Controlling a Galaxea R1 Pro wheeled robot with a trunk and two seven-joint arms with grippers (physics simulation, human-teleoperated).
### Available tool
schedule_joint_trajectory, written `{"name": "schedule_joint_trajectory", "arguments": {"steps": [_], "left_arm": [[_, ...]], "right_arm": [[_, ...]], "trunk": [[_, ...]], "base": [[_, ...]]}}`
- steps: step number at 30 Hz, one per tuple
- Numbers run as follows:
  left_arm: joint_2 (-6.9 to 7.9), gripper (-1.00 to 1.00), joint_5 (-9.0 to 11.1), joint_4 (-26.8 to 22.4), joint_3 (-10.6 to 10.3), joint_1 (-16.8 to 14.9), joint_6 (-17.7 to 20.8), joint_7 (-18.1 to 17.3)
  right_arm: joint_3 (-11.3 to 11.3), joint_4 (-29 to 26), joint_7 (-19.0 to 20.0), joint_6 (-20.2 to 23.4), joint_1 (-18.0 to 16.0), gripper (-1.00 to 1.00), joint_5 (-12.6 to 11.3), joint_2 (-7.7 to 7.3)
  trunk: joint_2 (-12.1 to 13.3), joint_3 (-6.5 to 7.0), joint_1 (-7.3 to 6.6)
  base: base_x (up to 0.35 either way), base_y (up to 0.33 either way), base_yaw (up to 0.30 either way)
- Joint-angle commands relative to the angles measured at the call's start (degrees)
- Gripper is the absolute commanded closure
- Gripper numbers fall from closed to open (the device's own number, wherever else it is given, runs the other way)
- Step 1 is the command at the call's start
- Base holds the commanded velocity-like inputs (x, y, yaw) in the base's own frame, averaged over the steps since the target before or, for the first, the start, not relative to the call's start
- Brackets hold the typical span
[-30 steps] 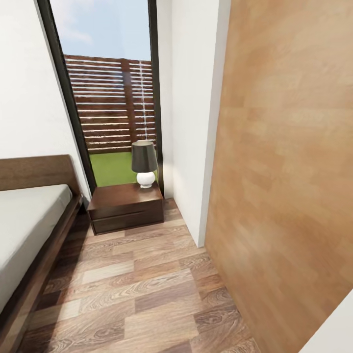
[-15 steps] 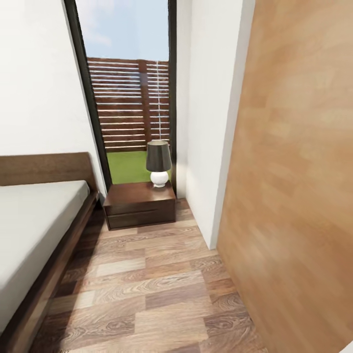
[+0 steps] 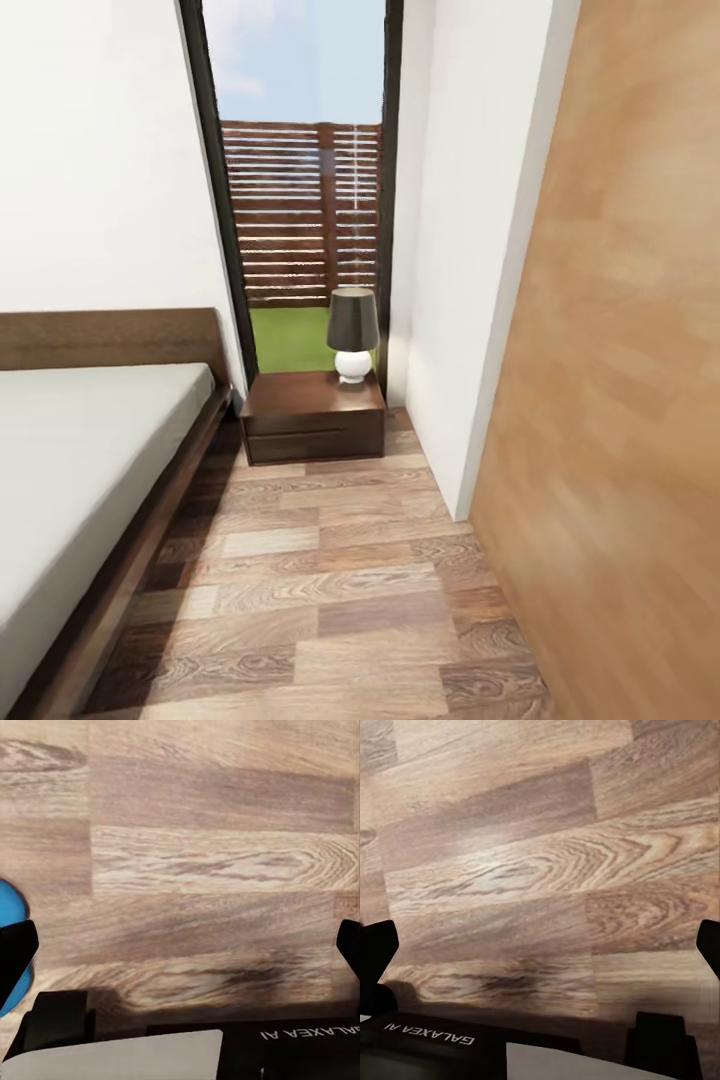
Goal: In the bedroom, move the book from the bed onto either nightstand, and place the two sandals side by side next to the bed.
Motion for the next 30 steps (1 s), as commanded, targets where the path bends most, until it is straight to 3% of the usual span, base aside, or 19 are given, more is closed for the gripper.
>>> {"name": "schedule_joint_trajectory", "arguments": {"steps": [1,21,30], "left_arm": [[0.02,-1.00,-0.01,0.07,0.30,-0.04,-0.14,-0.25],[-0.04,-1.00,-0.08,0.07,0.32,-0.04,-0.17,-0.25],[0.00,-1.00,-0.09,0.07,0.34,-0.04,-0.21,-0.25]], "right_arm": [[0.22,0.27,0.32,-0.37,-0.10,-1.00,-0.46,0.00],[0.22,0.27,0.32,-0.37,-0.10,-1.00,-0.38,0.00],[0.22,0.27,0.37,-0.37,-0.10,-1.00,-0.38,0.00]], "trunk": [[-0.02,-0.06,0.02],[-0.02,-0.06,0.02],[-0.02,-0.06,0.02]], "base": [[0.291,0.000,0.011],[0.091,-0.056,0.001],[0.283,-0.001,0.000]]}}
